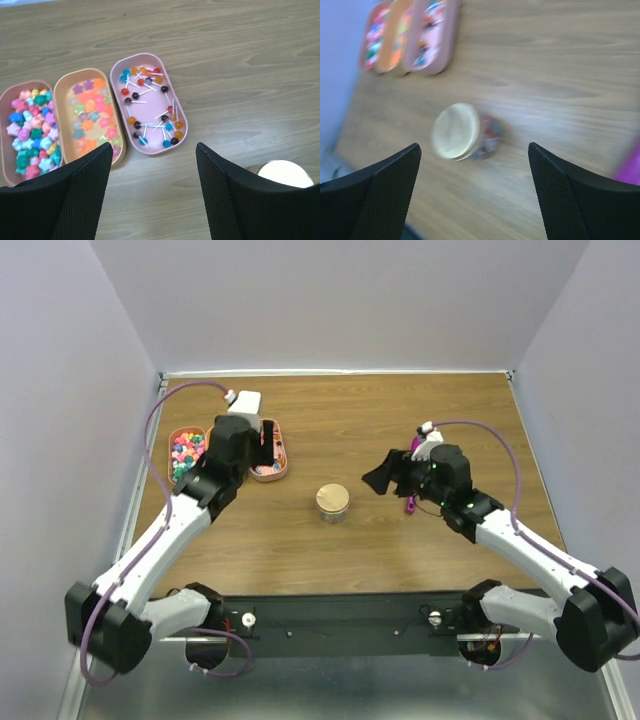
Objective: Pack the candies
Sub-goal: Close the bottle lid on the packing bottle.
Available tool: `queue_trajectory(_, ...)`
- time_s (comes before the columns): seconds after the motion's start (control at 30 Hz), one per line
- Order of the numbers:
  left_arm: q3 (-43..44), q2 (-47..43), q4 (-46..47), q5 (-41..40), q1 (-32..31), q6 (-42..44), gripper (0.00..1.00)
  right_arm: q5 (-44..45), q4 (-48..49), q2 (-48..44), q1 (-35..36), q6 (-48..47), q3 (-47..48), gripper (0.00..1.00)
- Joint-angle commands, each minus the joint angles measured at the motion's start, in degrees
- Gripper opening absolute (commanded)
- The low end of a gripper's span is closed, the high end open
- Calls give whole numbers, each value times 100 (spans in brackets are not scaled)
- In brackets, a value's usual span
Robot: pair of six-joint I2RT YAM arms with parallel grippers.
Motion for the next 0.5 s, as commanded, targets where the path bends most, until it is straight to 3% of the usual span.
queue_trajectory(0.0, -963, -1205, 881, -95, 217, -300, 75, -1607, 2433, 469, 453, 933, -541, 92)
queue_trajectory(0.17, -1808, -1961, 1313, -192, 243, -397, 75, -1820, 3805, 1155, 1059, 1252, -762, 88)
queue_trajectory(0.47, -1791, -1884, 1261, -456, 278, -371, 75, -1775, 4589, 2078, 1657, 777, -665, 86)
